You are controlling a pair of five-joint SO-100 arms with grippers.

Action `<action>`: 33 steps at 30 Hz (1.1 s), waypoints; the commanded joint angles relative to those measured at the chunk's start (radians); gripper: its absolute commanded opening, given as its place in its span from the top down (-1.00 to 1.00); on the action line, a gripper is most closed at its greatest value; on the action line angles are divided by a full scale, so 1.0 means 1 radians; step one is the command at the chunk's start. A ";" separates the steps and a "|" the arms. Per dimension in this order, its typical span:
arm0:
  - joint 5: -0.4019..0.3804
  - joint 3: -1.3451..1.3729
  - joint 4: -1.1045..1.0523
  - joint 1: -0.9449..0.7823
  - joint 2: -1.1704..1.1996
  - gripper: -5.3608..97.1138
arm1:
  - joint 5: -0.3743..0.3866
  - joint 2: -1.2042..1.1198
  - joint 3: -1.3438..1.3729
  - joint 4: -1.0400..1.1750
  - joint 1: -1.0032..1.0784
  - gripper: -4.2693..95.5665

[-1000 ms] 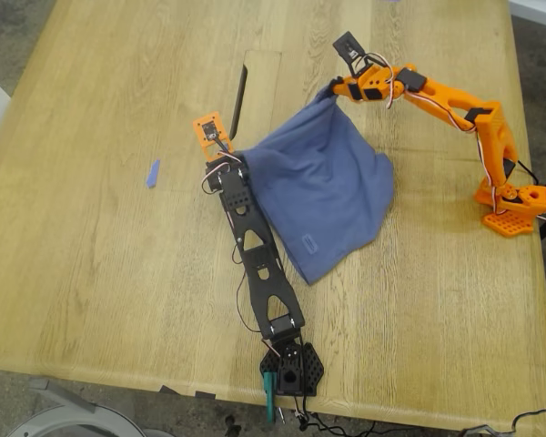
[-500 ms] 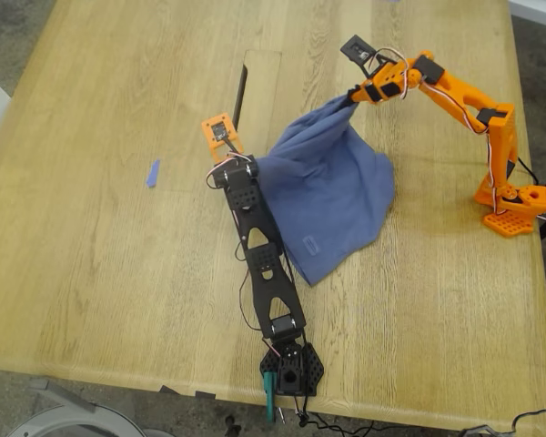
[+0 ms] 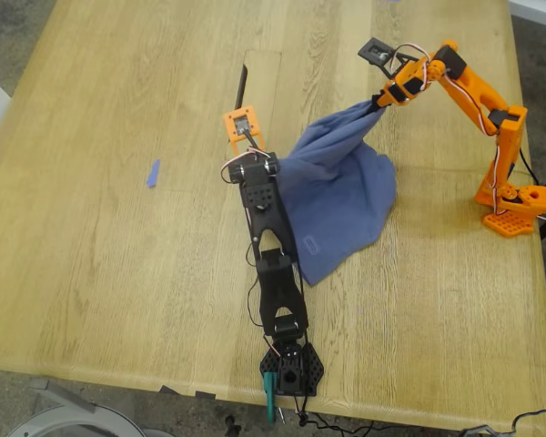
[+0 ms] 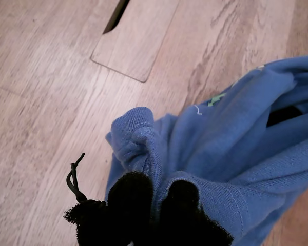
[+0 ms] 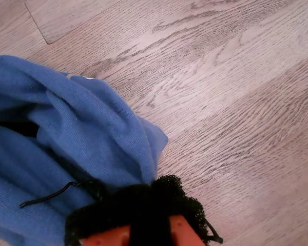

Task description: Fold a T-shirt

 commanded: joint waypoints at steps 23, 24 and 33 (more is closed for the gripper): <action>-0.023 0.854 -0.060 0.295 0.699 0.90 | 0.009 0.637 0.946 -0.410 -0.112 0.91; -0.026 0.908 -0.072 0.305 0.724 0.90 | 0.009 0.649 0.974 -0.433 -0.114 0.91; -0.051 1.259 -0.233 0.434 0.856 0.80 | 0.015 0.801 1.278 -0.603 -0.160 0.91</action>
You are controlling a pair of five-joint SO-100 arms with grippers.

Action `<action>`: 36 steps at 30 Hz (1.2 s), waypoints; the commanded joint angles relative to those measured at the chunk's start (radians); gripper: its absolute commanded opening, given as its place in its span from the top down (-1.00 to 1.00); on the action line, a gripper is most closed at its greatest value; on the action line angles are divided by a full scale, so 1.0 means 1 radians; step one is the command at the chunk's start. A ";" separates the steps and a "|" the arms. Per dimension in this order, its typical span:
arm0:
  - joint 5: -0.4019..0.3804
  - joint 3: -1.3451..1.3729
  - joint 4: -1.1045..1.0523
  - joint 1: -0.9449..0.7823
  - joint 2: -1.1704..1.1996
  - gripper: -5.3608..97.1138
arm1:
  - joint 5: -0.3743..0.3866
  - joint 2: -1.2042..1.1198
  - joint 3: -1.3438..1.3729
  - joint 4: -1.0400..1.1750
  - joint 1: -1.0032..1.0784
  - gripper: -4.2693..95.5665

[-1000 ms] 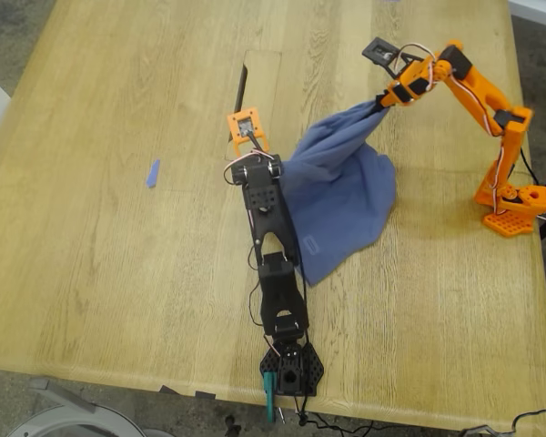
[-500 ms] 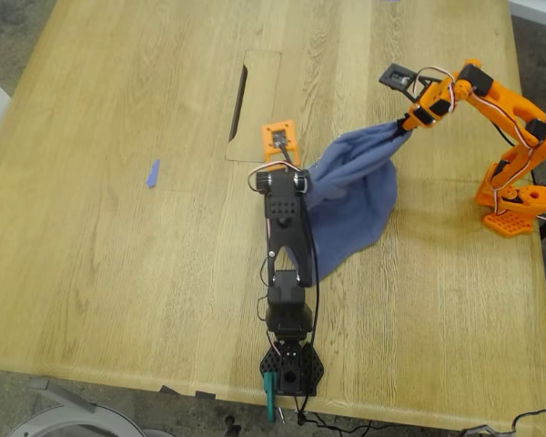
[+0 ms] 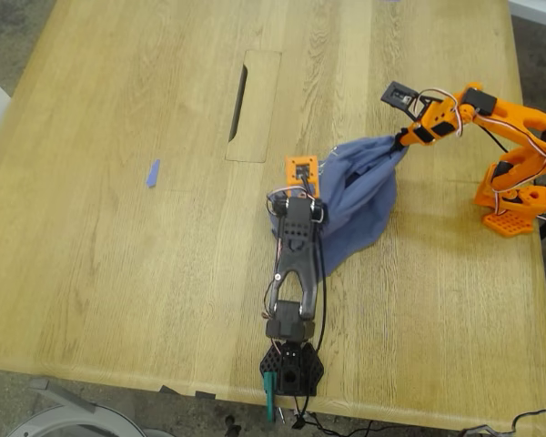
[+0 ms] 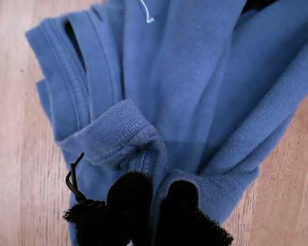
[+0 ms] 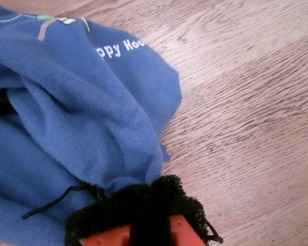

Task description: Fold a T-shirt

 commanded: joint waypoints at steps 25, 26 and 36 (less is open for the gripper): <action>-0.072 0.350 -0.219 0.216 0.164 0.11 | 0.009 0.500 0.620 -0.253 -0.015 0.73; -0.074 0.359 -0.224 0.225 0.164 0.11 | 0.009 0.514 0.637 -0.258 -0.020 0.73; -0.138 0.428 -0.253 0.327 0.164 0.26 | 0.012 0.653 0.749 -0.225 -0.095 0.91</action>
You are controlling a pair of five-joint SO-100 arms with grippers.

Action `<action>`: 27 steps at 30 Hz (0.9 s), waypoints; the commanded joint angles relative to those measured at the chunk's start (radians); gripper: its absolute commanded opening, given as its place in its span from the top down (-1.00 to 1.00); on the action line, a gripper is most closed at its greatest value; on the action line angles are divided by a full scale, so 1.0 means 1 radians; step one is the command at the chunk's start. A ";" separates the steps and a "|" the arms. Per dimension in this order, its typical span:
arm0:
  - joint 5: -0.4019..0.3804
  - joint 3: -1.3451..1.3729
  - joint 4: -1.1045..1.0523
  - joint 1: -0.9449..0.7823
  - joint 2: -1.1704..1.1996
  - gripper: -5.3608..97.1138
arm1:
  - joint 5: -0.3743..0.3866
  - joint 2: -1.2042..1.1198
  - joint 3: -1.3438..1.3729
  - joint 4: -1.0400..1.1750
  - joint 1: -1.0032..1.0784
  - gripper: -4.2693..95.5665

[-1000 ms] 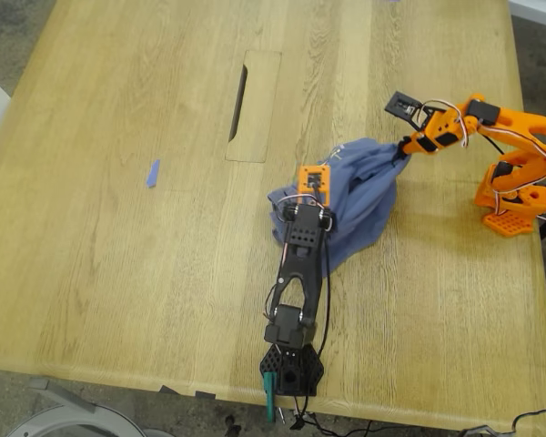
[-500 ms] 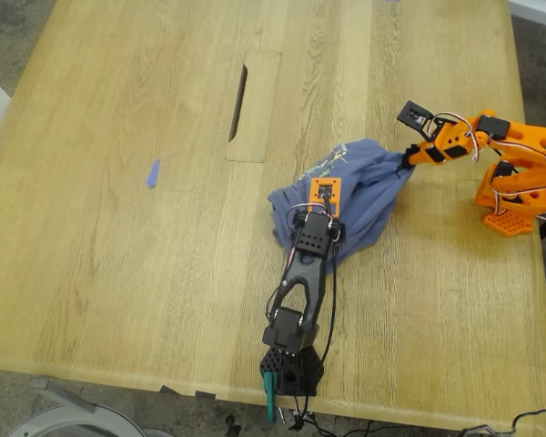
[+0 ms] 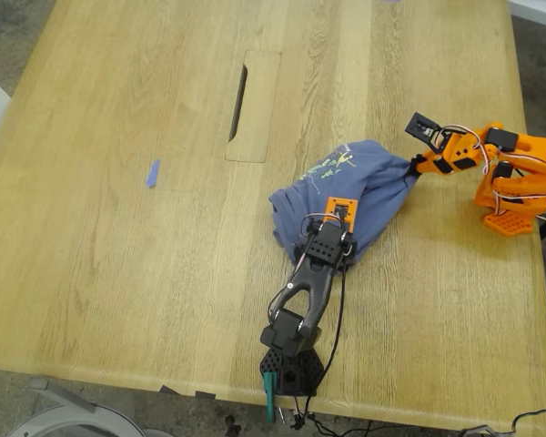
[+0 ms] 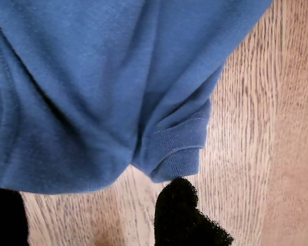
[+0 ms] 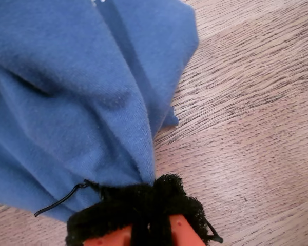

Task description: Fold a T-shirt

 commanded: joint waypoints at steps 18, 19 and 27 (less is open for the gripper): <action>0.020 0.032 -0.095 0.032 0.072 0.21 | 0.012 0.201 0.018 0.179 -0.150 0.91; 0.026 0.034 -0.095 0.035 0.072 0.21 | 0.012 0.216 0.025 0.192 -0.164 0.91; 0.032 0.035 -0.086 0.101 0.080 0.05 | 0.028 0.382 0.046 0.324 -0.258 0.60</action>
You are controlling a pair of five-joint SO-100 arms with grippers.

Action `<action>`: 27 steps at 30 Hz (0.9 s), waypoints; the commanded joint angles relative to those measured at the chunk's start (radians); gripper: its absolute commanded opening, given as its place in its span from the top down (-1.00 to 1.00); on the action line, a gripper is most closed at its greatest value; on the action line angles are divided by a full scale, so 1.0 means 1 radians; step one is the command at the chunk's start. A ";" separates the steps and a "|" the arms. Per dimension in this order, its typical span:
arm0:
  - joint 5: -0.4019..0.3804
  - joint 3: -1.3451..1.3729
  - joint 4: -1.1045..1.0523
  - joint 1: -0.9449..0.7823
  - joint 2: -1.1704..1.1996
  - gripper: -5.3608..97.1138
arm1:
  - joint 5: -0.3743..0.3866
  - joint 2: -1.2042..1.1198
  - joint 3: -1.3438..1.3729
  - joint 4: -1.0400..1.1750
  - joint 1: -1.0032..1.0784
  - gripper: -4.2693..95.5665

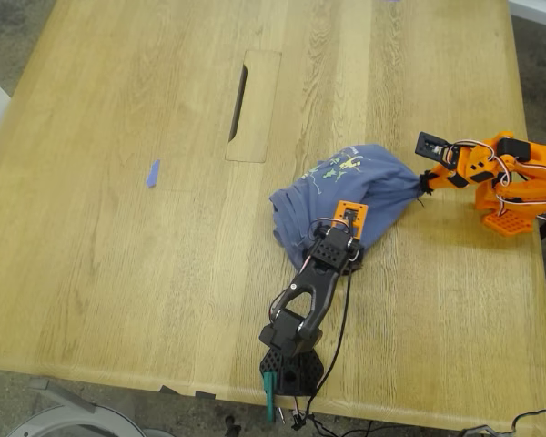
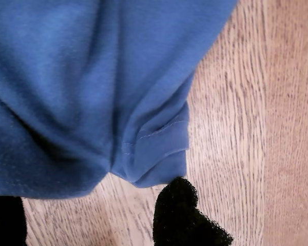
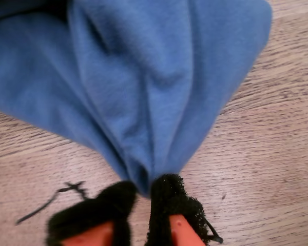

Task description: Fold a T-shirt

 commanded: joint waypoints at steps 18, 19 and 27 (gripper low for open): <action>0.041 -0.295 0.046 0.067 0.034 -0.02 | 0.003 -0.153 -0.284 -0.132 -0.179 0.61; 0.049 -0.331 0.043 0.055 0.017 -0.02 | 0.000 -0.209 -0.321 -0.166 -0.187 0.74; 0.071 -0.420 -0.247 -0.158 -0.094 0.26 | -0.017 -0.632 -0.526 -0.497 -0.164 0.91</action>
